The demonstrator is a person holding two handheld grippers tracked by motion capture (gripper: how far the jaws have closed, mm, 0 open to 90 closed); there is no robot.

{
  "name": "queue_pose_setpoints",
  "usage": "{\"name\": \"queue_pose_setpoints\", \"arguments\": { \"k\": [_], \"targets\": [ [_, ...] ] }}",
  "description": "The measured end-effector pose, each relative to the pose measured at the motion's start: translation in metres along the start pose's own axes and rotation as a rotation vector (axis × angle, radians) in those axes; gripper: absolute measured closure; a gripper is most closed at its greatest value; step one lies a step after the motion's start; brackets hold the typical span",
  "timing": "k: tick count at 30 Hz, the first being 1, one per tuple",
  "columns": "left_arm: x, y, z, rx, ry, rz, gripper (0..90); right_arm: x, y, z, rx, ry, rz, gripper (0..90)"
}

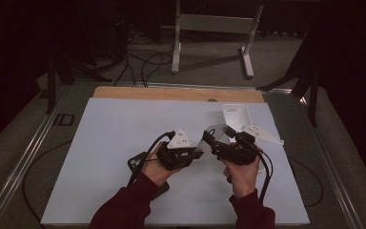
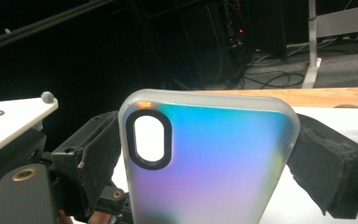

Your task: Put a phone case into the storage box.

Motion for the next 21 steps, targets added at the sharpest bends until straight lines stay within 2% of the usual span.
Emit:
{"name": "queue_pose_setpoints", "arguments": {
  "k": [6, 16, 21],
  "targets": [
    [0.0007, 0.0004, 0.0005, 0.003, -0.002, -0.012, 81.4, -0.0013, -0.0018, 0.001, 0.007, -0.015, -0.014, 16.1],
    [0.0006, 0.0008, 0.0005, -0.005, 0.01, -0.002, 80.1, -0.0082, -0.0038, 0.0021, 0.022, -0.06, -0.04, 16.6],
    [0.0013, 0.0003, 0.0004, -0.007, 0.012, 0.004, 70.5, -0.0088, -0.0027, 0.002, 0.019, -0.07, -0.049, 16.6]
  ]
}}
Point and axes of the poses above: each handheld gripper's, and its own axes: y roughly forward along the jaws, z roughly out of its top, x roughly to its right, the point moved 2 cm from there along y, roughly forward along the jaws, and after that the axes turned 12 degrees about -z, right-handed, at the moved point
